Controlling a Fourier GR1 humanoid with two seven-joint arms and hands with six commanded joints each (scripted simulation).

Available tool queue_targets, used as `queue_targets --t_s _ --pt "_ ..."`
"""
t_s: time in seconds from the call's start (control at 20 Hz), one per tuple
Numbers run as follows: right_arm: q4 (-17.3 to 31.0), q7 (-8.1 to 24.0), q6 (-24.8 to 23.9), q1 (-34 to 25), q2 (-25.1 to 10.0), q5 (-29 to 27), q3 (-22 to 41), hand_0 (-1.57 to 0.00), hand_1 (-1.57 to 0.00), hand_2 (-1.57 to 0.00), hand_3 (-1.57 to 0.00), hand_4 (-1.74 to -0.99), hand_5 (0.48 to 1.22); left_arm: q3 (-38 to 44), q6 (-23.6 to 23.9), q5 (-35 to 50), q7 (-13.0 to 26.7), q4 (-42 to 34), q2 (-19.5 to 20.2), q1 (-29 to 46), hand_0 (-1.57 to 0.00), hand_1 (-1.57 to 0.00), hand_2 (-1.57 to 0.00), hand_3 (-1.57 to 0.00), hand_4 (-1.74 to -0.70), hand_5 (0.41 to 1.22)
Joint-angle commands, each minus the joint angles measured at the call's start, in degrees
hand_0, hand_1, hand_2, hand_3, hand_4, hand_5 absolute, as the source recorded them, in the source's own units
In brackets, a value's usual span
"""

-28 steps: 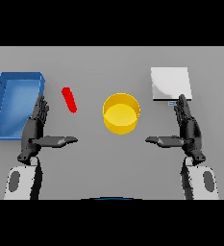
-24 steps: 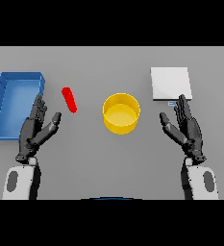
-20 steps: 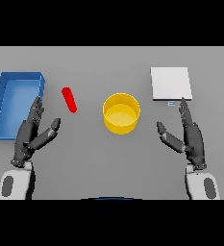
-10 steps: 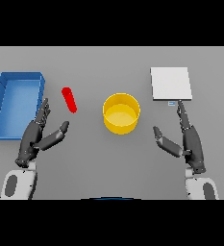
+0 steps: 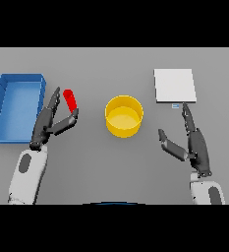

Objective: Pick up the red beaker and tilt it to pour out 1 green nut into yellow bowl. Pick up the yellow bowl and place it on the metallic measuring scale.

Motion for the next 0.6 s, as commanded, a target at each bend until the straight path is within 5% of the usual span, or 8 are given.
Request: queue_targets --t_s 0.0,0.55 --pt "0.2 0.7 0.1 -0.5 0.1 0.2 0.2 0.0 0.0 0.0 0.0 -1.274 0.635 0.1 0.1 -0.3 -0.6 1.2 0.1 -0.8 0.0 0.0 0.0 0.0 -1.27 0.673" --pt "0.4 0.0 0.0 0.2 0.1 -0.7 -0.5 0.0 0.0 0.0 0.0 -1.269 0.642 2.6 1.4 -1.0 -3.1 15.4 -0.4 -11.7 0.0 0.0 0.0 0.0 -1.29 0.683"
